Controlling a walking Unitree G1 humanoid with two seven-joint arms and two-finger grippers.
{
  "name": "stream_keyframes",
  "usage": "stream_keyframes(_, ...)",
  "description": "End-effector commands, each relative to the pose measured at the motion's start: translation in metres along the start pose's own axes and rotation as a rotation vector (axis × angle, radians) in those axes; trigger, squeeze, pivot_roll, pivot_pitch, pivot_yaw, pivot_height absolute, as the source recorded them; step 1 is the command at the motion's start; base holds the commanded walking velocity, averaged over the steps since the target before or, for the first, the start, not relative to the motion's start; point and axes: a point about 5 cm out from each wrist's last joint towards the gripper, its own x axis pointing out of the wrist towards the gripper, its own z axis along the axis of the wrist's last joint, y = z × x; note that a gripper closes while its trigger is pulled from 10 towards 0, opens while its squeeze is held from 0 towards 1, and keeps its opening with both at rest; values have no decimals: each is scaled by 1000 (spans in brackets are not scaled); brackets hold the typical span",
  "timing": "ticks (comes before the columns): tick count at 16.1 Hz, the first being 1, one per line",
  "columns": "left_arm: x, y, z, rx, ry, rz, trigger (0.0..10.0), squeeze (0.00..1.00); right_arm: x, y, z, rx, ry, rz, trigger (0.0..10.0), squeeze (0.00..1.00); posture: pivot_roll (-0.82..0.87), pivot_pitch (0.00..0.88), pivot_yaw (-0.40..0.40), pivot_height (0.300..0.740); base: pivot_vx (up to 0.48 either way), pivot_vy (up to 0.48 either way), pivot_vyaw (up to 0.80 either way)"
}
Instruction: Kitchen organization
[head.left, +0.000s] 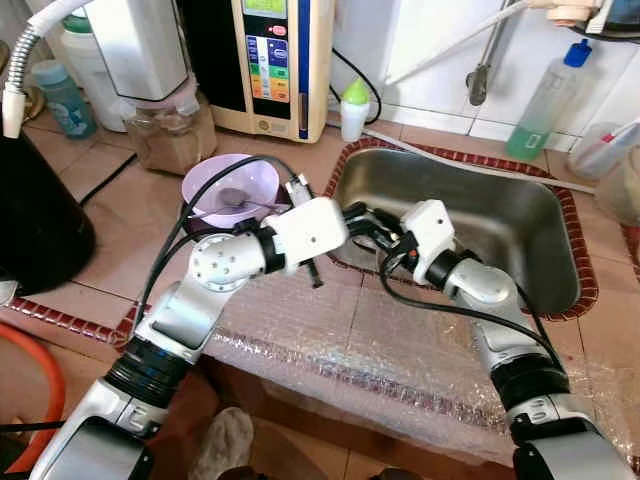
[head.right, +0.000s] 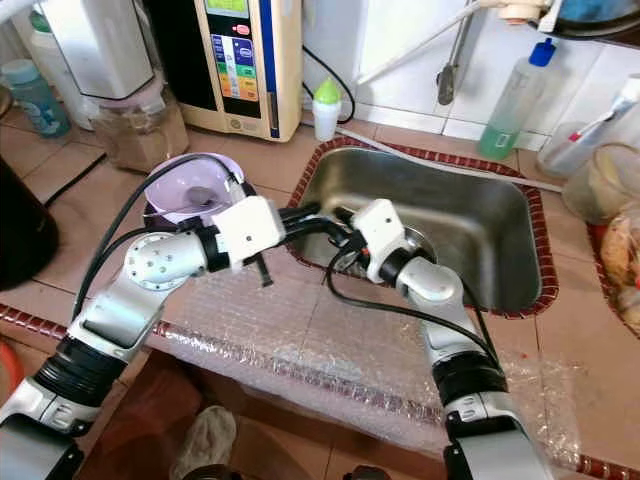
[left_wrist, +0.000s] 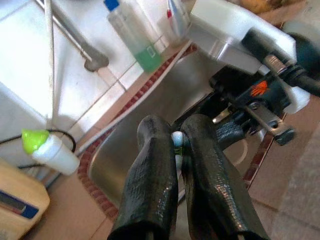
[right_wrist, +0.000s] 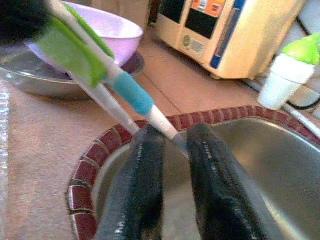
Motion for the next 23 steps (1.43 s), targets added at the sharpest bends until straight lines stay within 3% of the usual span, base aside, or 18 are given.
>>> stream_keyframes(1, 0, 0, -1, 20, 17, -11, 3255, 0, 1, 0, 8, -20, -35, 21, 0, 0, -13, 0, -6, 740, 0, 0, 0)
stream_keyframes(3, 1, 1, -2, 35, 15, -14, 3725, 0, 0, 0, 6, -18, -34, 24, 0, 0, -14, 0, -3, 740, 0, 0, 0)
stream_keyframes(7, 2, 3, -3, 40, 9, 5, 3686, 0, -2, 5, 5, -13, -34, 77, 0, 0, -18, 0, -6, 740, 0, 0, 0)
stream_keyframes(8, 2, 4, -2, 38, 4, 10, 3686, 0, -2, 5, 5, -18, -33, 72, 4118, 0, -17, 0, -6, 740, 0, 0, 0)
stream_keyframes(9, 2, 5, -2, 28, -4, 17, 3686, 0, -2, 4, 3, -31, -22, 61, 3412, 0, -18, 0, -6, 740, 0, 0, 0)
stream_keyframes(10, 2, 5, -2, 28, -4, 17, 3686, 0, -2, 4, 3, -36, -19, 61, 3412, 0, -18, 0, -6, 740, 0, 0, 0)
stream_keyframes(11, 3, 3, 0, 1, -18, 10, 3294, 0, -1, 3, 2, -38, -12, 29, 10000, 0, -17, 0, -6, 740, 0, 0, 0)
stream_keyframes(14, 3, -1, 5, -47, -52, -1, 2314, 0, 2, 6, 0, -38, -14, 8, 10000, 0, -8, 0, -6, 740, 0, 0, 0)
stream_keyframes(15, 4, -2, 5, -50, -55, -5, 2392, 0, 3, 6, -1, -36, -11, -9, 10000, 1000, -6, 0, -6, 740, 0, 0, 0)
stream_keyframes(18, 4, -2, 6, -50, -56, -9, 2510, 0, 8, 13, -1, -70, -8, 23, 10000, 988, -3, 0, -4, 740, 0, 0, 0)
stream_keyframes(19, 4, -2, 7, -55, -60, -11, 2549, 0, 11, 14, 0, -72, -16, 18, 10000, 0, -1, 0, -3, 740, 0, 0, 0)
stream_keyframes(21, 3, -2, 7, -55, -60, -13, 2510, 0, 13, 13, 0, -72, -16, 8, 10000, 0, 2, 0, -2, 740, 0, 0, 0)
stream_keyframes(22, 3, -2, 6, -54, -58, -14, 2510, 0, 14, 13, 0, -66, -24, 1, 0, 0, 5, 0, -1, 740, 0, 0, 0)
stream_keyframes(23, 3, -1, 6, -55, -58, -14, 2510, 0, 13, 14, -1, -58, -29, 11, 0, 0, 5, 0, -1, 740, 0, 0, 0)
